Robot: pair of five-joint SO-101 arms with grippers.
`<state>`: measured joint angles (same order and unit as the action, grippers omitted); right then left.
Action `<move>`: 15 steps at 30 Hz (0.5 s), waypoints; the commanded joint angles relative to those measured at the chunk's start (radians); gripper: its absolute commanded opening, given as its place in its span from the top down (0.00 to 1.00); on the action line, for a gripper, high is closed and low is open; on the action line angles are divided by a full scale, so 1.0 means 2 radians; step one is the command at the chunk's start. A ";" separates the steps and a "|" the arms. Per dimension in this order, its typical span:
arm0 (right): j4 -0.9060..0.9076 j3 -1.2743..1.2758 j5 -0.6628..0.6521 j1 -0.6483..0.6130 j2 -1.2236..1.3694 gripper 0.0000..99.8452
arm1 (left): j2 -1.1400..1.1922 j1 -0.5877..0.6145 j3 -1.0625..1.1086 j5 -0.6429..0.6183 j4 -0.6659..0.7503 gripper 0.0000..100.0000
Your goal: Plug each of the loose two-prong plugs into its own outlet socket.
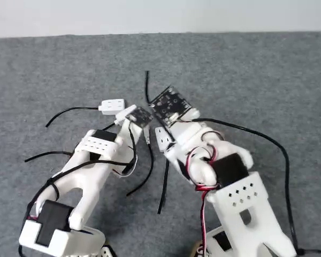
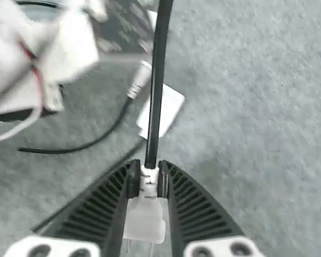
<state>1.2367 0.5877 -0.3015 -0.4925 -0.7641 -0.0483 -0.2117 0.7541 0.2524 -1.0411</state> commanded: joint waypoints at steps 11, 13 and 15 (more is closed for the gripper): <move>-0.050 -0.004 0.045 -0.014 0.095 0.99 | -0.160 -0.074 0.115 0.092 0.035 0.99; -0.050 -0.004 0.045 -0.014 0.095 0.99 | -0.168 -0.077 0.122 0.093 0.038 0.99; -0.050 -0.004 0.045 -0.013 0.096 0.99 | -0.168 -0.078 0.123 0.093 0.038 0.99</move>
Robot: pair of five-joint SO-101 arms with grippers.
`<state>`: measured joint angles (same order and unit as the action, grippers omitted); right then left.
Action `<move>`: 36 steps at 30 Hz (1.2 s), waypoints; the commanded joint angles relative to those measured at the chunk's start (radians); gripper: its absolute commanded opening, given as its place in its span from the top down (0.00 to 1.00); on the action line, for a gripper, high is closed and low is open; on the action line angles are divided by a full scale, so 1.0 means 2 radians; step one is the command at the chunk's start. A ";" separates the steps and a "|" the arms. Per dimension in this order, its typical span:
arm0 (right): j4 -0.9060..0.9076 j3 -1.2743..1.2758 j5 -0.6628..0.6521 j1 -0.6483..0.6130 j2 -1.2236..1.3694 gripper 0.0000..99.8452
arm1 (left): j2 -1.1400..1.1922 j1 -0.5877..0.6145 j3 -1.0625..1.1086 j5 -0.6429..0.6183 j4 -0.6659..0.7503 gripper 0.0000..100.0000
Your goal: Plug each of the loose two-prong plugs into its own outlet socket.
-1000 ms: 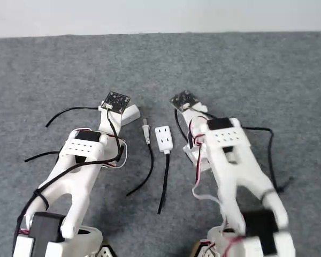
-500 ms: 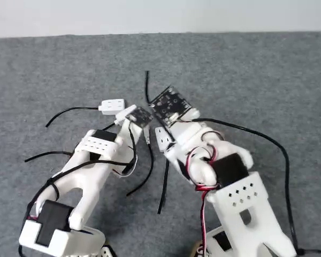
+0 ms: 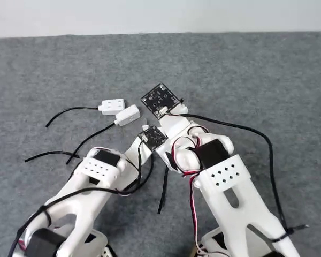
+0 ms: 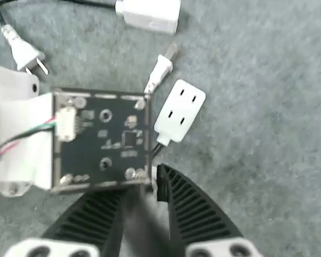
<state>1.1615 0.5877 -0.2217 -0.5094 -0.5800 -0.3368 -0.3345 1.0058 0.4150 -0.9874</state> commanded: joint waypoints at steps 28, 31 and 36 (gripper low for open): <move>-0.282 0.031 0.100 0.039 0.135 0.99 | -0.029 0.334 0.005 -0.150 0.130 0.99; -0.283 -0.005 0.105 0.045 0.185 0.99 | -0.029 0.334 0.007 -0.151 0.144 0.99; -0.283 -0.041 0.124 0.056 0.234 0.99 | -0.029 0.334 0.007 -0.152 0.145 0.99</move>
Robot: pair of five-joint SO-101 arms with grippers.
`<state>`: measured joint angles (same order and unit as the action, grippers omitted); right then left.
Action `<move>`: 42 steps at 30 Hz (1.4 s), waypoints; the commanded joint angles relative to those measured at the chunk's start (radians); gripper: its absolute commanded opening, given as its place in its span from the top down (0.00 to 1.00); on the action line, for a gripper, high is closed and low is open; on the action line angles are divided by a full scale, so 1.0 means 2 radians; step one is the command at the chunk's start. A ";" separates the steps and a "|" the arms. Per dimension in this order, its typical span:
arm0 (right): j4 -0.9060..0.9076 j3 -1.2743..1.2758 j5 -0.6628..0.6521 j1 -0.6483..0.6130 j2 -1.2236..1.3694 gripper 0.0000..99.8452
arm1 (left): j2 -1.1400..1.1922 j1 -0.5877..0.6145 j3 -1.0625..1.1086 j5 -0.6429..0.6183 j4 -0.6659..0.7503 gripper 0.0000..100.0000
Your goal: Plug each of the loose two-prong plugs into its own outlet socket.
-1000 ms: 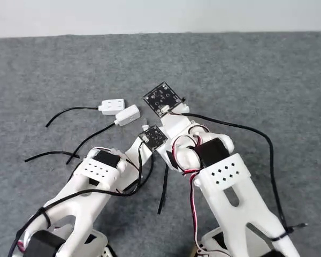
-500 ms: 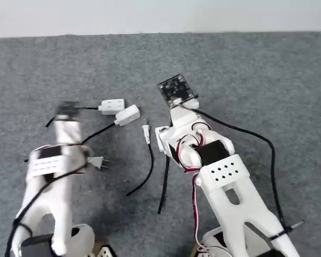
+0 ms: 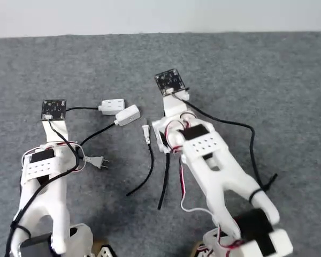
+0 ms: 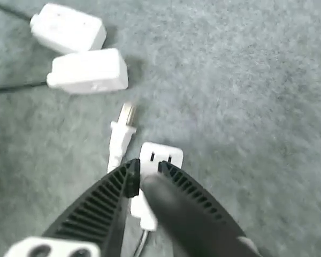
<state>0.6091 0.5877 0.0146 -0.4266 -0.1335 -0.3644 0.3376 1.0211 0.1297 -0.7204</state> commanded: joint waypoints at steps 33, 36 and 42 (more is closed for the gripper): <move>0.034 -0.048 -0.009 0.000 0.025 0.99 | -0.015 -0.001 -0.002 -0.009 0.012 0.99; 0.038 -0.046 -0.010 0.002 0.025 0.99 | -0.015 -0.001 -0.002 -0.009 0.012 0.99; 0.038 -0.058 -0.035 0.000 0.062 0.99 | -0.015 0.000 -0.002 -0.009 0.012 0.99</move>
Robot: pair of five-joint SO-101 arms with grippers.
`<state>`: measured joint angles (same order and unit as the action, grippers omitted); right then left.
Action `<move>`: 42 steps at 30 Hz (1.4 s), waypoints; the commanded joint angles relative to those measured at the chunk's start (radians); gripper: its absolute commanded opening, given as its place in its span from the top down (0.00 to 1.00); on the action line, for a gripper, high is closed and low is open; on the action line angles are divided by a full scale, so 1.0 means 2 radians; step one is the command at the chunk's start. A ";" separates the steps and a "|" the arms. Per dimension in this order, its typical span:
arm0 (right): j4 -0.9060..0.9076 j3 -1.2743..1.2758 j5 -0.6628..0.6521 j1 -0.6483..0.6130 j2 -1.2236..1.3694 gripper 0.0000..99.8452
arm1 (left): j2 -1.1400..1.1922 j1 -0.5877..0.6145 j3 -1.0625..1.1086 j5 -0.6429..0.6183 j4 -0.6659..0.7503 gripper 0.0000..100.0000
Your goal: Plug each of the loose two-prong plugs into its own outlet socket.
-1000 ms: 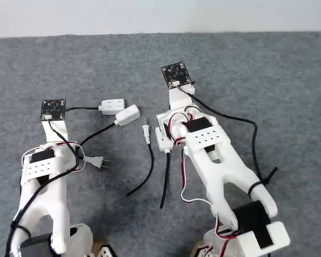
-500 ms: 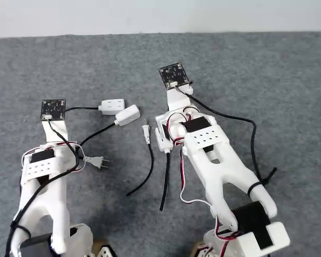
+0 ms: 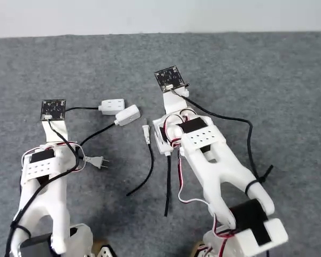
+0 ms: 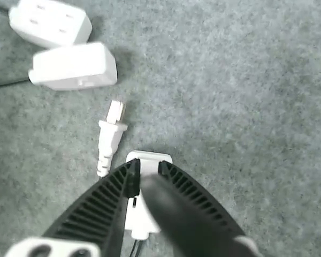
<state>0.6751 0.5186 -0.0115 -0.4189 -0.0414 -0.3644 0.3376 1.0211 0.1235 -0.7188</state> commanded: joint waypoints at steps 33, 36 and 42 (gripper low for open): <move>0.160 -0.166 -0.015 -0.041 0.174 0.85 | -0.015 0.000 -0.002 -0.006 0.011 0.99; 0.191 -0.211 -0.012 -0.031 0.201 1.00 | -0.015 0.000 -0.002 -0.006 0.011 0.99; 0.224 -0.224 -0.015 0.050 0.157 0.99 | -0.015 -0.001 -0.002 -0.006 0.011 0.99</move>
<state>1.0740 0.1335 -0.0437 -0.4051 0.3744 -0.3644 0.3391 1.0211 0.1235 -0.7188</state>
